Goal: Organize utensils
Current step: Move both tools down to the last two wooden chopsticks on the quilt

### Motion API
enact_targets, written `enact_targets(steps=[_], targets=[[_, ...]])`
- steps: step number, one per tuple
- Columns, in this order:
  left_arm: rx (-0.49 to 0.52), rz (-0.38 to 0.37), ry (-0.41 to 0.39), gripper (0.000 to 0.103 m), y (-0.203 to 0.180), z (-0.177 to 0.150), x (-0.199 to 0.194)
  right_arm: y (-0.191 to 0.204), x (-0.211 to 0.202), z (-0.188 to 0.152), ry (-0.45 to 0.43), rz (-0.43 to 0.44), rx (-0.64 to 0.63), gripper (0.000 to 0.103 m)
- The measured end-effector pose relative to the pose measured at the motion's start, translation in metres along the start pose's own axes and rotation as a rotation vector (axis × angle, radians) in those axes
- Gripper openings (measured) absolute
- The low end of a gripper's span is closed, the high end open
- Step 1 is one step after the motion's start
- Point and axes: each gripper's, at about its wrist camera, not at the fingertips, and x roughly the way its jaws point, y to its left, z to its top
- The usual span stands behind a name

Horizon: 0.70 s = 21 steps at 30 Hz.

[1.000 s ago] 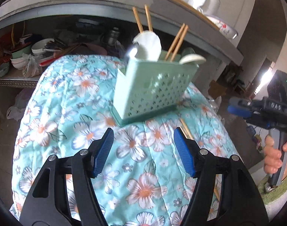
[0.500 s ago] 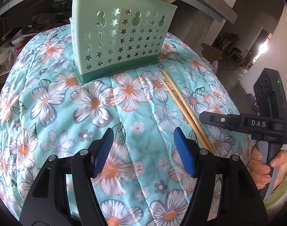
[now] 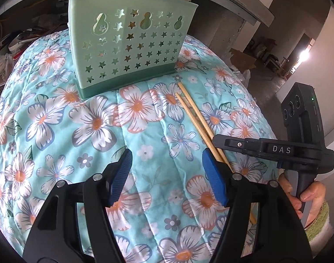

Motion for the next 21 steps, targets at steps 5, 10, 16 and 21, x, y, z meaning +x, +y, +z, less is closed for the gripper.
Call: enact_targets(steps=[5, 10, 16, 21], targets=[[0.002, -0.006, 0.013, 0.063, -0.006, 0.000, 0.006, -0.006, 0.004, 0.000, 0.028, 0.039, 0.030, 0.008], [0.001, -0.011, 0.024, 0.063, -0.008, 0.003, 0.013, -0.004, 0.008, 0.001, 0.025, 0.040, 0.028, 0.008], [-0.017, -0.031, 0.041, 0.063, -0.010, 0.004, 0.019, -0.008, 0.003, 0.001, 0.000, 0.051, 0.051, 0.007], [-0.021, -0.073, 0.052, 0.061, -0.015, 0.005, 0.026, -0.016, -0.010, 0.002, -0.025, 0.049, 0.061, 0.007]])
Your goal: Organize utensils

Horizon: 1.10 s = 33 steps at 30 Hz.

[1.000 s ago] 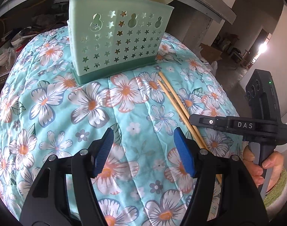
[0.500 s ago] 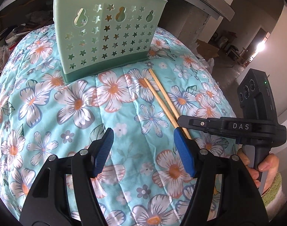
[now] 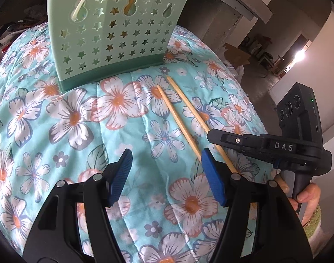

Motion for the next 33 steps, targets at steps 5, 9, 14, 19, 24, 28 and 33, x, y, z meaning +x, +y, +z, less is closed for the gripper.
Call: enact_targets(steps=[5, 9, 14, 19, 24, 28, 33], targets=[[0.008, -0.039, 0.024, 0.055, -0.011, 0.008, 0.019, -0.011, -0.002, -0.001, 0.006, 0.009, 0.025, 0.007], [0.038, 0.009, 0.041, 0.040, -0.021, 0.014, 0.038, -0.012, -0.002, -0.001, 0.003, 0.009, 0.023, 0.007], [0.068, 0.086, 0.027, 0.023, -0.030, 0.016, 0.048, -0.007, -0.001, -0.004, -0.005, -0.018, -0.003, 0.008], [0.030, 0.081, 0.016, 0.015, -0.025, 0.015, 0.046, -0.003, 0.001, -0.006, -0.006, -0.035, -0.019, 0.008], [-0.003, 0.078, 0.004, 0.011, -0.014, 0.012, 0.038, 0.005, 0.009, -0.008, 0.016, -0.042, -0.033, 0.008], [-0.028, 0.088, -0.008, 0.009, 0.000, 0.002, 0.023, 0.016, 0.019, -0.012, 0.048, -0.043, -0.056, 0.007], [-0.093, 0.126, -0.028, 0.005, 0.028, -0.011, 0.002, 0.035, 0.035, -0.023, 0.091, -0.043, -0.106, 0.007]])
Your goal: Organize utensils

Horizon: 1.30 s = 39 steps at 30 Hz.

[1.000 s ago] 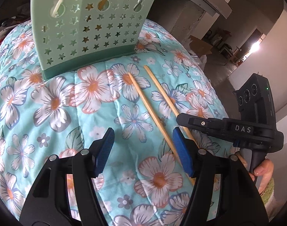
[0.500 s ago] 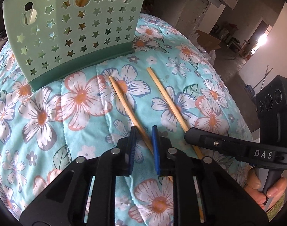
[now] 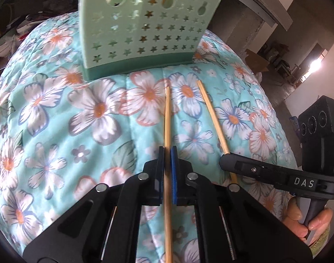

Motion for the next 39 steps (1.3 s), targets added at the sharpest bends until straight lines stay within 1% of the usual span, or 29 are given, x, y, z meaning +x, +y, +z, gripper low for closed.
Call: enact_targets(steps=[5, 7, 10, 12, 16, 21, 22, 23, 24, 25, 26, 27, 29, 31, 33, 35, 37, 39], targets=[[-0.087, 0.039, -0.022, 0.005, 0.034, -0.006, -0.017, 0.019, 0.013, -0.005, 0.038, -0.019, -0.058, 0.007], [-0.119, 0.064, -0.030, 0.005, 0.044, -0.006, -0.022, 0.022, 0.012, -0.005, 0.042, -0.036, -0.078, 0.007], [-0.161, 0.075, -0.036, 0.005, 0.058, -0.006, -0.029, 0.019, 0.002, -0.005, 0.036, -0.064, -0.088, 0.007], [-0.172, 0.067, -0.035, 0.005, 0.060, -0.007, -0.030, 0.014, -0.006, -0.006, 0.030, -0.077, -0.084, 0.007], [-0.164, 0.075, -0.027, 0.005, 0.057, -0.010, -0.026, 0.003, -0.015, -0.006, 0.028, -0.082, -0.056, 0.008], [-0.167, 0.066, -0.022, 0.006, 0.054, -0.008, -0.023, 0.001, -0.022, -0.002, 0.012, -0.114, -0.050, 0.009], [-0.167, 0.066, -0.024, 0.007, 0.054, -0.008, -0.023, 0.002, -0.023, -0.001, 0.007, -0.120, -0.053, 0.011], [-0.167, 0.066, -0.026, 0.008, 0.054, -0.009, -0.025, 0.004, -0.024, 0.000, 0.002, -0.122, -0.055, 0.017], [-0.166, 0.065, -0.029, 0.012, 0.054, -0.010, -0.026, 0.005, -0.026, 0.000, -0.005, -0.128, -0.058, 0.020], [-0.163, 0.063, -0.034, 0.014, 0.055, -0.010, -0.027, 0.007, -0.027, 0.002, -0.010, -0.135, -0.063, 0.027], [-0.157, 0.064, -0.039, 0.018, 0.054, -0.011, -0.028, 0.010, -0.026, 0.002, -0.015, -0.143, -0.069, 0.033], [-0.149, 0.066, -0.043, 0.021, 0.053, -0.012, -0.029, 0.012, -0.027, 0.002, -0.019, -0.150, -0.075, 0.035], [-0.134, 0.066, -0.045, 0.024, 0.052, -0.014, -0.029, 0.013, -0.027, 0.003, -0.025, -0.158, -0.080, 0.046], [-0.124, 0.061, -0.044, 0.027, 0.051, -0.014, -0.028, 0.016, -0.021, 0.004, -0.022, -0.163, -0.080, 0.049], [-0.112, 0.053, -0.044, 0.033, 0.050, -0.014, -0.028, 0.019, -0.015, 0.004, -0.021, -0.167, -0.081, 0.051], [-0.106, 0.044, -0.044, 0.036, 0.049, -0.014, -0.027, 0.020, -0.012, 0.004, -0.017, -0.164, -0.084, 0.056], [-0.102, 0.040, -0.045, 0.038, 0.049, -0.014, -0.028, 0.022, -0.010, 0.004, -0.017, -0.165, -0.090, 0.062], [-0.107, 0.036, -0.045, 0.038, 0.049, -0.014, -0.028, 0.025, -0.010, 0.002, -0.018, -0.171, -0.100, 0.065]])
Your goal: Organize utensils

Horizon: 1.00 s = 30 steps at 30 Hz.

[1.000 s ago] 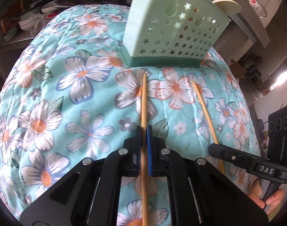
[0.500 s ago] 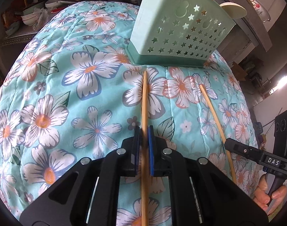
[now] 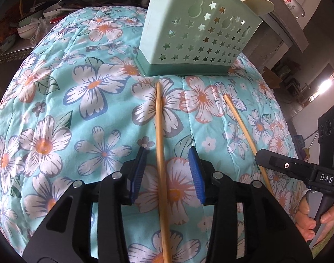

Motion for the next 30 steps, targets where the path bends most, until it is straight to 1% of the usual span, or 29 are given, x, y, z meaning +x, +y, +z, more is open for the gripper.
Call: enact_targets(steps=[9, 14, 24, 30], targets=[[-0.010, -0.018, -0.005, 0.038, 0.003, -0.001, -0.001, 0.006, 0.004, -0.002, -0.007, 0.005, 0.006, 0.074], [-0.010, -0.024, 0.002, 0.041, 0.003, 0.000, -0.001, 0.010, 0.008, -0.002, -0.007, 0.005, -0.005, 0.080], [0.005, -0.017, -0.007, 0.042, 0.002, -0.001, -0.001, 0.011, 0.009, -0.003, -0.011, 0.011, -0.019, 0.082], [0.013, -0.018, 0.002, 0.045, 0.001, 0.001, 0.000, 0.011, 0.010, -0.002, -0.007, 0.021, -0.013, 0.085]])
